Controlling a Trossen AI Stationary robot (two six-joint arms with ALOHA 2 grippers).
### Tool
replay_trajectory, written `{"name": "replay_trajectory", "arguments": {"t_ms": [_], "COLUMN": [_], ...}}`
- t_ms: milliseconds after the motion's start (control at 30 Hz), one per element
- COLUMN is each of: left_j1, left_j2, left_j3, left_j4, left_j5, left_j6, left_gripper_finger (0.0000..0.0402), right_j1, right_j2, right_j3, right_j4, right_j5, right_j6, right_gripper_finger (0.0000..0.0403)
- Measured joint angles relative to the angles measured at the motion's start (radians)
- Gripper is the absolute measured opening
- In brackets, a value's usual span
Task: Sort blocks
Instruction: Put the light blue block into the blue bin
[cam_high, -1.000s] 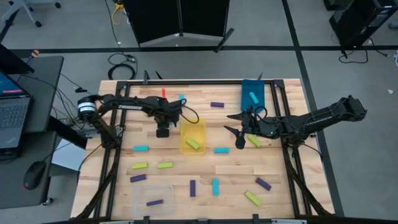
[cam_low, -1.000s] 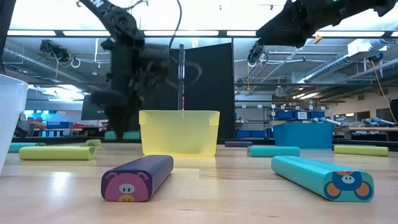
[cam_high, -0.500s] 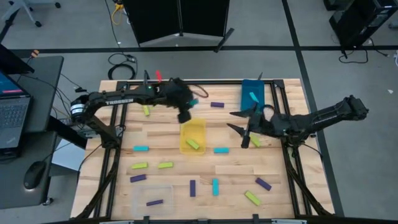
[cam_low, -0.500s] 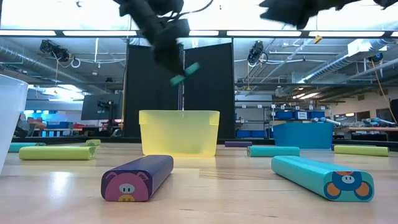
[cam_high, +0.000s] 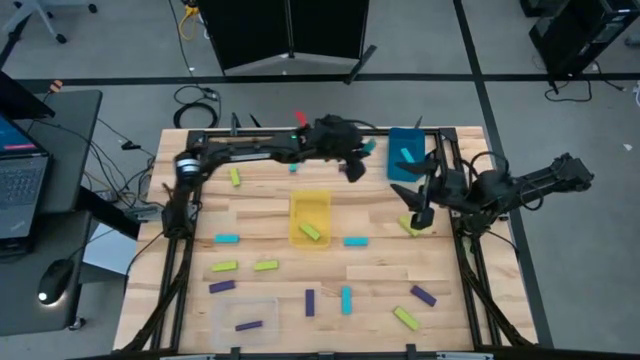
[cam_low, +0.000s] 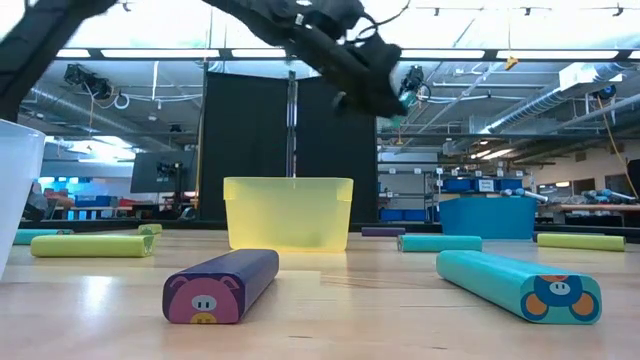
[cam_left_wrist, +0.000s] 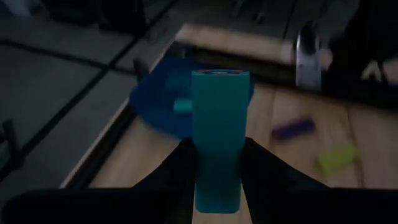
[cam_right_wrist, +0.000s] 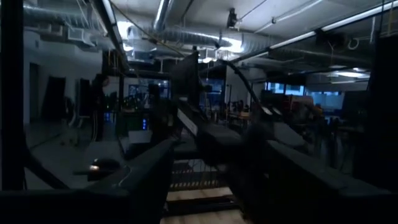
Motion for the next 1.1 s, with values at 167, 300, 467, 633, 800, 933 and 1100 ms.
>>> {"name": "replay_trajectory", "arguments": {"t_ms": [167,300,467,633,800,933,1100], "left_j1": [0.0,0.0,-0.004,-0.005,0.003,0.009,0.011], "left_j2": [0.171,0.272,0.415,0.529,0.569,0.57,0.571], "left_j3": [0.16,0.287,0.449,0.605,0.595,0.599,0.598], "left_j4": [0.061,0.141,0.145,0.158,0.244,0.244,0.242], "left_j5": [0.058,0.097,0.113,0.113,0.111,0.092,0.028], "left_j6": [-0.069,-0.164,-0.249,-0.32,-0.409,-0.424,-0.425], "left_gripper_finger": [0.0101,0.0101,0.0101,0.0101,0.0101,0.0101,0.0101], "right_j1": [0.013,0.016,0.025,0.037,0.04,0.04,0.04], "right_j2": [0.007,0.017,0.026,0.032,0.049,0.055,0.058], "right_j3": [0.0,0.0,0.0,0.0,-0.001,-0.001,-0.001], "right_j4": [0.006,0.034,0.072,0.075,0.078,0.079,0.088], "right_j5": [-0.001,-0.001,-0.007,-0.009,-0.01,-0.011,-0.013], "right_j6": [-0.001,-0.021,-0.045,-0.046,-0.052,-0.053,-0.053], "right_gripper_finger": [0.0266,0.0262,0.0258,0.0256,0.0257,0.0257,0.0252]}}
